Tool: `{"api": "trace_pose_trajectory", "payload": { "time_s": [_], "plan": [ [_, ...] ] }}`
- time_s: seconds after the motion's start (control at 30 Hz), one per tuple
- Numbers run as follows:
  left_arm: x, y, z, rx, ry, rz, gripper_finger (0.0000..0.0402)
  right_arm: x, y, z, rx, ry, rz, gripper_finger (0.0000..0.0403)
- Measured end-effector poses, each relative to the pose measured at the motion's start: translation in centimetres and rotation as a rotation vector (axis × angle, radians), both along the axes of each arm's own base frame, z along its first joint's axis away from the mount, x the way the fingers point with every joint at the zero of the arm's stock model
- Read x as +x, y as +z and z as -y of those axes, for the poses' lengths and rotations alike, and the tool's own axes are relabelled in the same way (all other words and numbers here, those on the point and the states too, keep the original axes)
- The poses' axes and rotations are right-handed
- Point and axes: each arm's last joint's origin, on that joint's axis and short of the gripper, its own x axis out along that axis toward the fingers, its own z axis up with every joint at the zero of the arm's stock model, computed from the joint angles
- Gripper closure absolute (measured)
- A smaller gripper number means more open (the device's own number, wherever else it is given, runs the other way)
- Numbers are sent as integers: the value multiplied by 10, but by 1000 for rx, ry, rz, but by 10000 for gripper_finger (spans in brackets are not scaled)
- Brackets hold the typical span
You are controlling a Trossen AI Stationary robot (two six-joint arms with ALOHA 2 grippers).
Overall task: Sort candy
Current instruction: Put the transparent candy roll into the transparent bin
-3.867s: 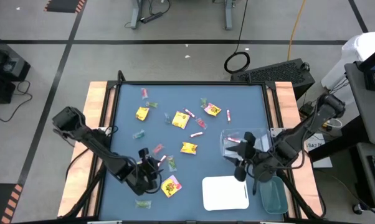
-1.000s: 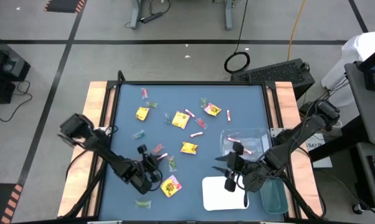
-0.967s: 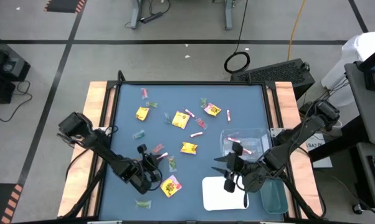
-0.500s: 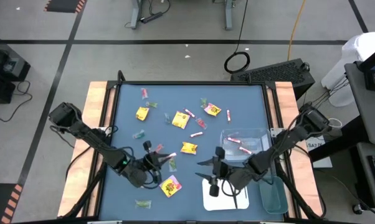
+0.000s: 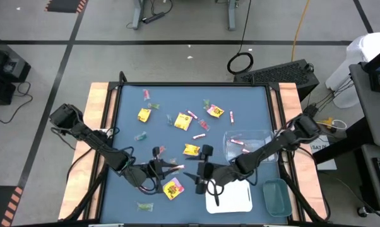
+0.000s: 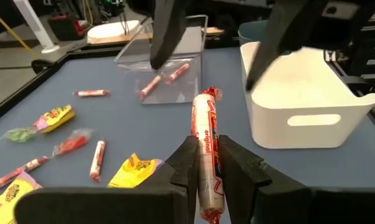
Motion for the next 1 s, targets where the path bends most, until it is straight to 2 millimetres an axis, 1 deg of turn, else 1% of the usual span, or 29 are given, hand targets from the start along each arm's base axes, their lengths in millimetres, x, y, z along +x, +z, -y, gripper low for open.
{"api": "trace_pose_trajectory", "payload": {
  "time_s": [0.07,0.17,0.37,0.63,1.0],
  "plan": [
    [0,0,0,-5,-6,-1,343,5,-3,2,14,44,-15,145],
    [0,0,1,-13,-17,-5,343,9,-8,8,25,64,-33,157],
    [0,0,1,-16,-16,-6,343,13,-9,13,44,73,-38,199],
    [0,0,1,-17,-15,-4,343,13,-10,13,79,114,-48,260],
    [0,0,1,-19,-15,-3,343,14,-9,13,90,111,-36,314]
  ]
}}
